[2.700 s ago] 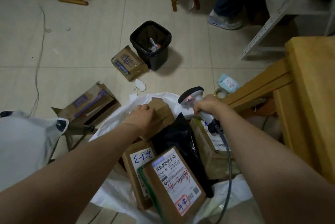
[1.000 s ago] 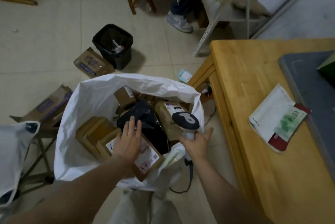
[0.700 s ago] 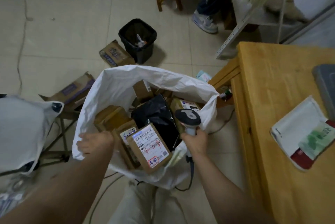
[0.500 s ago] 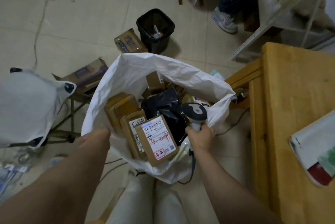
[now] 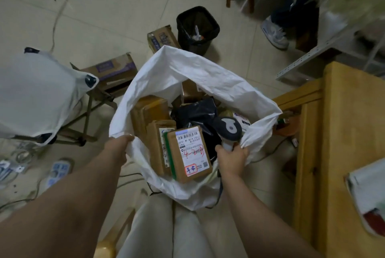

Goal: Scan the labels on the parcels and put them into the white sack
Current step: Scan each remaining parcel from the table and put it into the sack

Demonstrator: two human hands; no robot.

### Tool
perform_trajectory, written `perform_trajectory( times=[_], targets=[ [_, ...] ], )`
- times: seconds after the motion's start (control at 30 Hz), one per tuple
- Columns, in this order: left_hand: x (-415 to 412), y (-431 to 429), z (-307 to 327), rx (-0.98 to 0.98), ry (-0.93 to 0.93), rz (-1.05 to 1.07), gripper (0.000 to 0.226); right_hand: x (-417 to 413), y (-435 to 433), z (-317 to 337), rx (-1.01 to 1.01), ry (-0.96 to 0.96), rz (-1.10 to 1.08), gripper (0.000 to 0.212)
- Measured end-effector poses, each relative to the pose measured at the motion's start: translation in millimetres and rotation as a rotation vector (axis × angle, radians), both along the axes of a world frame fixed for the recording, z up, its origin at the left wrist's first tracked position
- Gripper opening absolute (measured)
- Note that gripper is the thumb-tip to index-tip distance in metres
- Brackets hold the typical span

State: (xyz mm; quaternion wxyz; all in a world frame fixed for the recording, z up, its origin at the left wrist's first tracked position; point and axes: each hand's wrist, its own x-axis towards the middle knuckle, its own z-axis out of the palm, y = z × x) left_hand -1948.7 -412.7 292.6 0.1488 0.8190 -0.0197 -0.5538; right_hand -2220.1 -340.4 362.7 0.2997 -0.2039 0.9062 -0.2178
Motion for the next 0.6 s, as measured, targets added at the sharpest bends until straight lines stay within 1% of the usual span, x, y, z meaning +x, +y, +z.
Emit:
perform_trajectory(
  times=[0.03, 0.07, 0.13, 0.23, 0.27, 0.33, 0.4, 0.47, 0.53, 0.6],
  targets=[
    [-1, 1, 11, -0.027, 0.016, 0.016, 0.073, -1, 2, 2, 0.011, -0.020, 0.010, 0.039],
    [1, 2, 14, -0.074, 0.026, 0.035, 0.070, -3, 5, 5, 0.019, -0.046, 0.017, 0.037],
    [1, 3, 28, -0.136, 0.059, 0.043, 0.060, -6, 12, 14, 0.028, -0.107, 0.014, 0.032],
    [-12, -7, 59, -0.184, 0.066, -0.028, 0.054, -20, 24, 37, -0.022, -0.187, -0.055, 0.019],
    [-21, -12, 77, -0.218, 0.059, -0.037, 0.055, -27, 25, 48, -0.055, -0.211, -0.096, 0.019],
    [-39, -25, 112, -0.325, -0.029, -0.056, 0.056, -46, 23, 75, -0.122, -0.258, -0.172, 0.031],
    [-55, -30, 151, -0.471, -0.165, -0.124, 0.046, -63, 21, 106, -0.210, -0.319, -0.199, 0.036],
    [-63, -26, 184, -0.615, -0.230, -0.139, 0.037, -75, 26, 138, -0.318, -0.356, -0.176, 0.032],
    [-66, -18, 213, -0.735, -0.246, -0.115, 0.027, -81, 38, 166, -0.403, -0.389, -0.134, 0.025],
    [-63, -8, 229, -0.849, -0.279, -0.105, 0.020, -84, 55, 179, -0.462, -0.380, -0.120, 0.023]
  ],
)
